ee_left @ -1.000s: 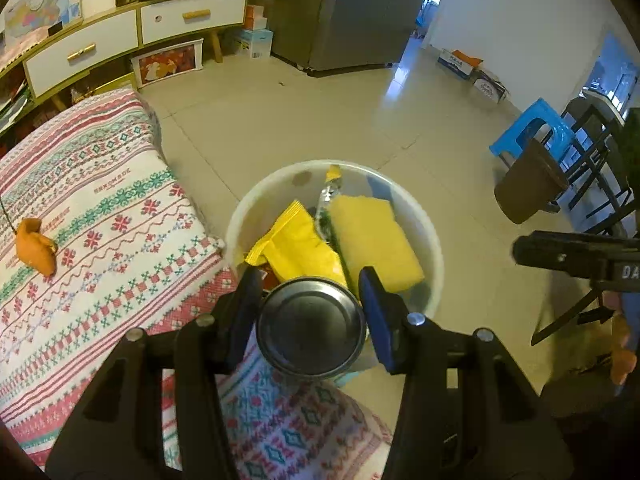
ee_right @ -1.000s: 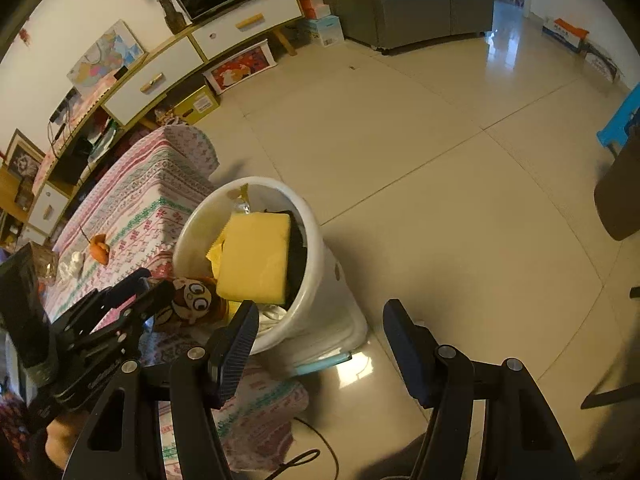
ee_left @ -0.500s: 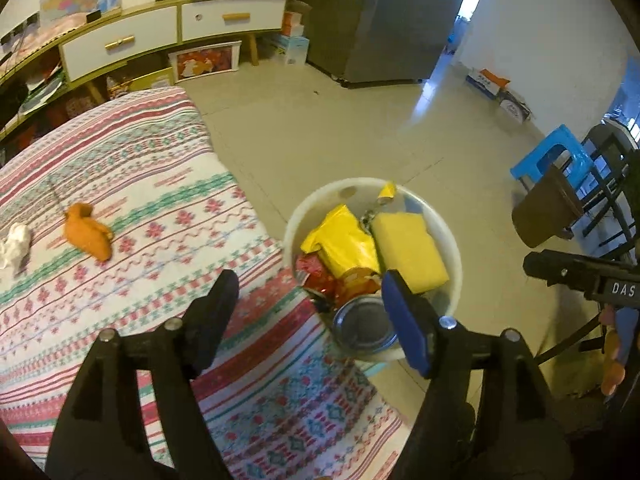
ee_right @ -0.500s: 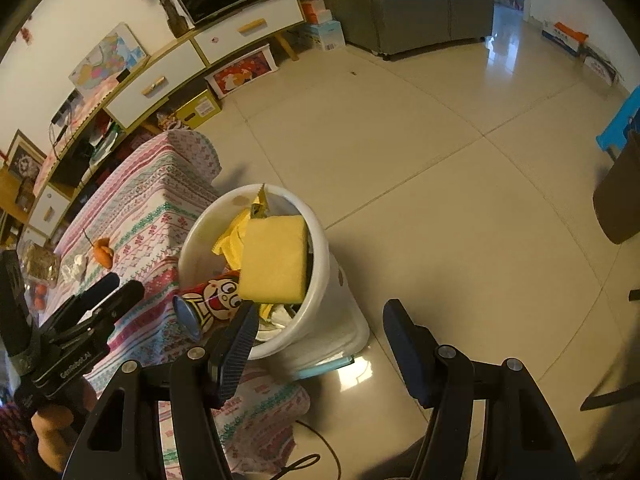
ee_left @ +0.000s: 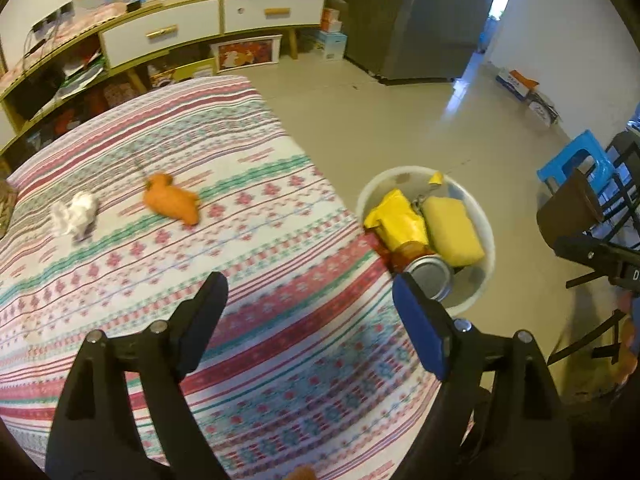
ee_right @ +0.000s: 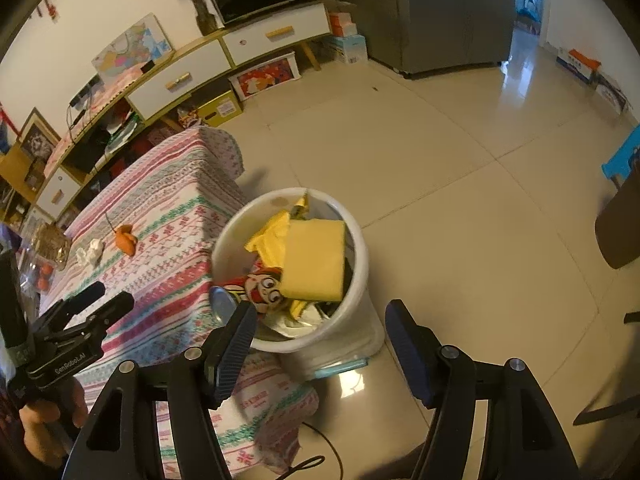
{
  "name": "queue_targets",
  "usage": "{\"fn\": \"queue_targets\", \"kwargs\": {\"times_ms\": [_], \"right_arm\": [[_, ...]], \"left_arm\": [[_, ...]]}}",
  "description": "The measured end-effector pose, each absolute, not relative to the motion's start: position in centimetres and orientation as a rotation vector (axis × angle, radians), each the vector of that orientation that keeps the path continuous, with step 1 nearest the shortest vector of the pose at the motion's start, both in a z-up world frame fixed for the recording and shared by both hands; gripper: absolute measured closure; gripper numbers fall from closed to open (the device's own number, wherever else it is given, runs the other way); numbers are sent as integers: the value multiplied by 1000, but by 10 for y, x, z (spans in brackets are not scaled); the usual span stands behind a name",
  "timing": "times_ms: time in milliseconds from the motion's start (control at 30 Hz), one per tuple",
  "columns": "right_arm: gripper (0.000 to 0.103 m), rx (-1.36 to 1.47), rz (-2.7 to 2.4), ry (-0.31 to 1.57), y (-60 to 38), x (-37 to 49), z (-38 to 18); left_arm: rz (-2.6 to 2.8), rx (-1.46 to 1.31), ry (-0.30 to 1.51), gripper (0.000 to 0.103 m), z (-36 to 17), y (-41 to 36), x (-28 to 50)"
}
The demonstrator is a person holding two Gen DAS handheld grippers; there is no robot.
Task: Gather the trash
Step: 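Move both open tools back over the table toward the tissue and orange toy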
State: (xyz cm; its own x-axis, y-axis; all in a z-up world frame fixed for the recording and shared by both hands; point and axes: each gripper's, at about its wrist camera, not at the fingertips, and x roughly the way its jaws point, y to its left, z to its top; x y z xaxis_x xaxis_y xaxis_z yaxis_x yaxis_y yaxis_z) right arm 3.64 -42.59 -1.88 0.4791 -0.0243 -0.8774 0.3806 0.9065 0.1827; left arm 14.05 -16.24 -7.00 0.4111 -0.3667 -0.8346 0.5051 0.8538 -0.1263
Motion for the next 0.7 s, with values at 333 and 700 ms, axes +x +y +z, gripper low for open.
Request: {"fn": "queue_targets", "kwargs": {"times_ms": [333,700], "right_arm": [[31,334,-209,1032,-381,58,-12],[26,255,-156,1036,-322,90,-14]], "left_arm": [[-462,160,1003,14,-58,-108,144],[-352,149,1008,12,-54,-53,157]]}}
